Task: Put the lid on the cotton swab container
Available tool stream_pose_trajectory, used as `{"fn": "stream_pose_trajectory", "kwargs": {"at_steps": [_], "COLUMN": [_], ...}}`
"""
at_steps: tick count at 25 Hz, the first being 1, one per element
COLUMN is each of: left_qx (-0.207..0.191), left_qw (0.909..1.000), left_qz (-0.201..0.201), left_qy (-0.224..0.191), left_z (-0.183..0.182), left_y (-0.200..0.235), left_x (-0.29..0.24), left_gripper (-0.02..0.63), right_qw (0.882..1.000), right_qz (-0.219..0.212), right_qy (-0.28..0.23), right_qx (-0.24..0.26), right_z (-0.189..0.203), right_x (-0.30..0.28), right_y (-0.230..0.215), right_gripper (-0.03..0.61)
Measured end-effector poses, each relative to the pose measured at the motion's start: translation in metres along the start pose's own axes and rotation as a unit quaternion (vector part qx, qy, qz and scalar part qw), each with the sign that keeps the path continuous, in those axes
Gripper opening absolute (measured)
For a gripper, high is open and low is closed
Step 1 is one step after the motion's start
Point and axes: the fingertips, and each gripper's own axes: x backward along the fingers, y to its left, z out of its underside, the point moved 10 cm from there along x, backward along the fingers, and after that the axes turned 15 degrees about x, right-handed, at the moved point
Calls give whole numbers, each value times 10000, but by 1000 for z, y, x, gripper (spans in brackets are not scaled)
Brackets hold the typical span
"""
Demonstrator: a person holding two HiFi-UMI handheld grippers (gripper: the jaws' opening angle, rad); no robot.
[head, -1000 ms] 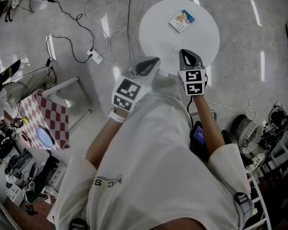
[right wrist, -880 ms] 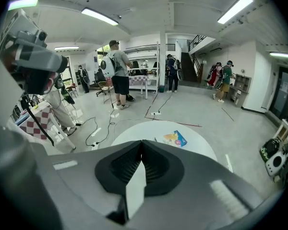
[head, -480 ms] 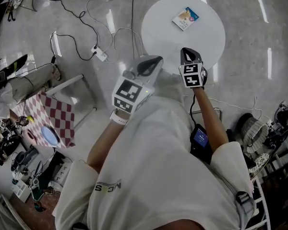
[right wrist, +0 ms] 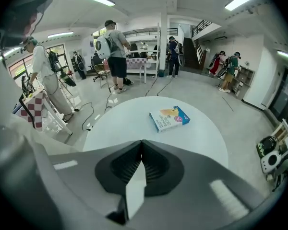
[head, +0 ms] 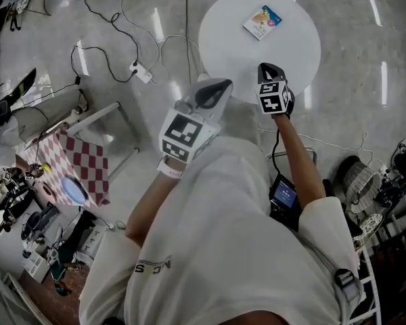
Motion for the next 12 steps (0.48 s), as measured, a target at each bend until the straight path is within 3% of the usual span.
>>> {"fn": "stream_pose_trajectory", "kwargs": {"at_steps": [12], "left_qx": [120], "left_qw": [9998], "left_qz": [18], "left_qy": [125], "left_z": [2], "left_y": [3], "left_x": [-12], "left_gripper": [-2], "right_qw": [9999], "right_qz": [8], "right_qy": [17], "right_qx": [102], "right_z": [4], "right_x": [-17], "right_y": [-7], "right_gripper": [-2]}}
